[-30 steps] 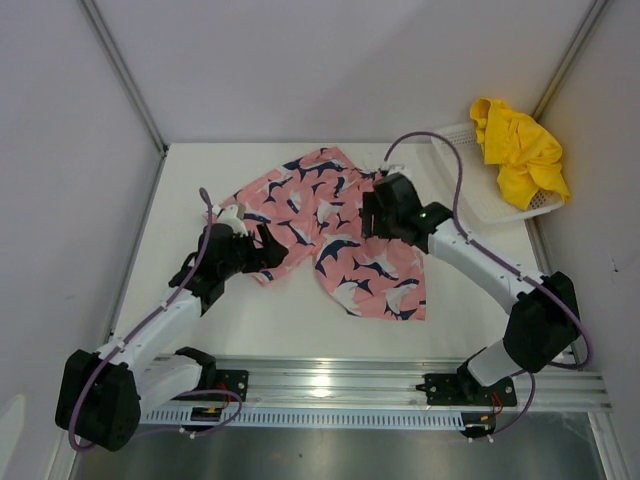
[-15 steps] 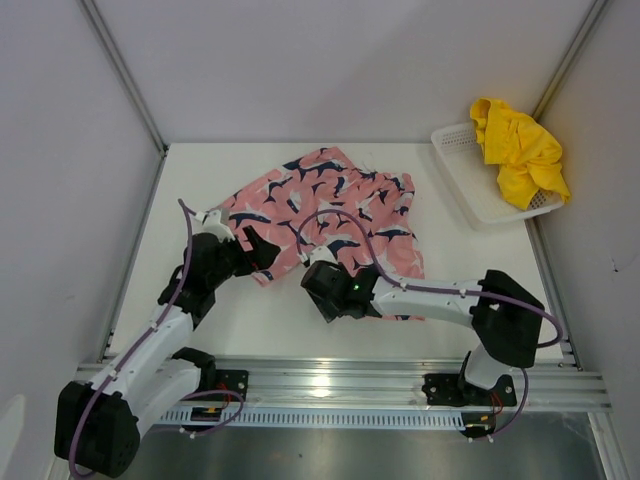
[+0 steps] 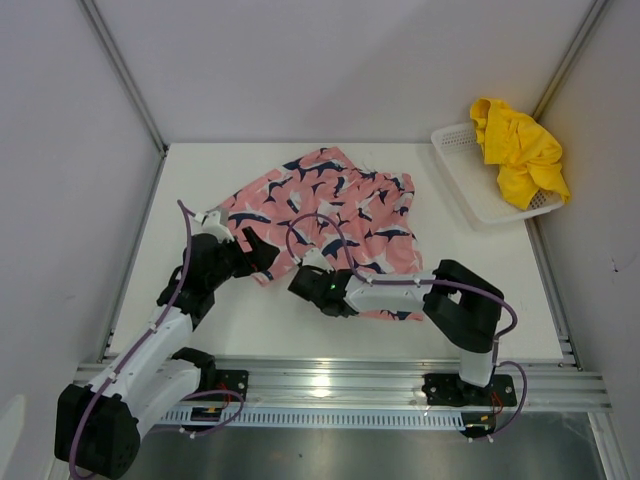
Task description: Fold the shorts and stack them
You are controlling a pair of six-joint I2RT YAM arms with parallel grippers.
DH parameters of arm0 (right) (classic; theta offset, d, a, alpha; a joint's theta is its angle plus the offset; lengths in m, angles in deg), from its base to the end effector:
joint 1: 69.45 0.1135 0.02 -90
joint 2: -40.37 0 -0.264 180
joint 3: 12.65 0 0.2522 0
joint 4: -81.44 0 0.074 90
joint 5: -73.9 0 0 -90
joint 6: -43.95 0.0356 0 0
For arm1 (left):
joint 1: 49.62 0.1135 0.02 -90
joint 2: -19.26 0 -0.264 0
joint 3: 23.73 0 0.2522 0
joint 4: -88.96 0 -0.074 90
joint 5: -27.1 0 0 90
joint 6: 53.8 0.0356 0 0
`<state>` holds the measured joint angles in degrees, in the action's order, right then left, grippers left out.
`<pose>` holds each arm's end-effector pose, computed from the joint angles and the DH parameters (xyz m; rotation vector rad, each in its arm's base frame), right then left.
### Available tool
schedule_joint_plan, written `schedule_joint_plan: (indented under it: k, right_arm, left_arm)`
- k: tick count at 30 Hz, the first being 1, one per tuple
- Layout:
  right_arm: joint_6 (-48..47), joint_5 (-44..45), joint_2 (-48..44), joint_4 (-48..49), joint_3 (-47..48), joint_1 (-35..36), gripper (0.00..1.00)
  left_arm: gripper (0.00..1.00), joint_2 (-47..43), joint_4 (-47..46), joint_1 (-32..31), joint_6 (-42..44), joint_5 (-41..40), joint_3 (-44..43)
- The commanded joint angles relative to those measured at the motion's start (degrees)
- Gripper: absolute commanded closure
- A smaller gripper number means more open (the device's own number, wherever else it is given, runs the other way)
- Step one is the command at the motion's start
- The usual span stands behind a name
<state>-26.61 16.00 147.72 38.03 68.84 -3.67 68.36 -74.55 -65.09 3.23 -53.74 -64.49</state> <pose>0.1660 0.3229 0.1581 -0.8611 2.3456 -0.2194 0.1871 -0.0577 0.2306 -0.2097 2.0576 -0.6925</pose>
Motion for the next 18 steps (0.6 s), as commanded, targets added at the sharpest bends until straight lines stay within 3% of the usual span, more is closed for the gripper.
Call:
schedule_joint_plan:
  k: [1,5,8,9,12,15,18]
  right_arm:
    - [-0.54,-0.44,-3.89,2.13,0.84,-0.47,1.0]
    - [-1.77,-14.66,-12.86,5.47,-0.75,-7.21,1.0]
    - [-1.6,-31.96,-17.24,8.19,-1.8,-13.46,1.0]
    - [-1.43,-43.15,-17.96,9.25,-2.41,-18.44,1.0]
    - [1.82,-61.72,-16.92,13.47,-4.26,-29.51,1.0]
    - [3.4,-68.38,-10.34,15.76,-3.48,-36.57,0.95]
    - [3.76,-70.77,-4.37,15.85,-0.68,-40.19,0.83]
  left_arm:
    - [0.01,-0.67,-0.26,0.52,0.8,0.06,-0.15]
    - [0.01,0.12,-0.79,0.61,1.42,0.93,-0.07]
    - [0.01,1.34,-1.49,0.52,2.12,2.08,-0.24]
    - [0.01,1.87,-2.27,0.44,2.47,3.82,-0.07]
    - [0.01,4.15,-2.46,-0.18,3.53,5.42,0.02]
    - [0.01,6.18,-4.91,-1.93,3.79,5.07,1.07]
    - [0.01,8.28,-6.5,-4.66,3.62,4.11,1.08]
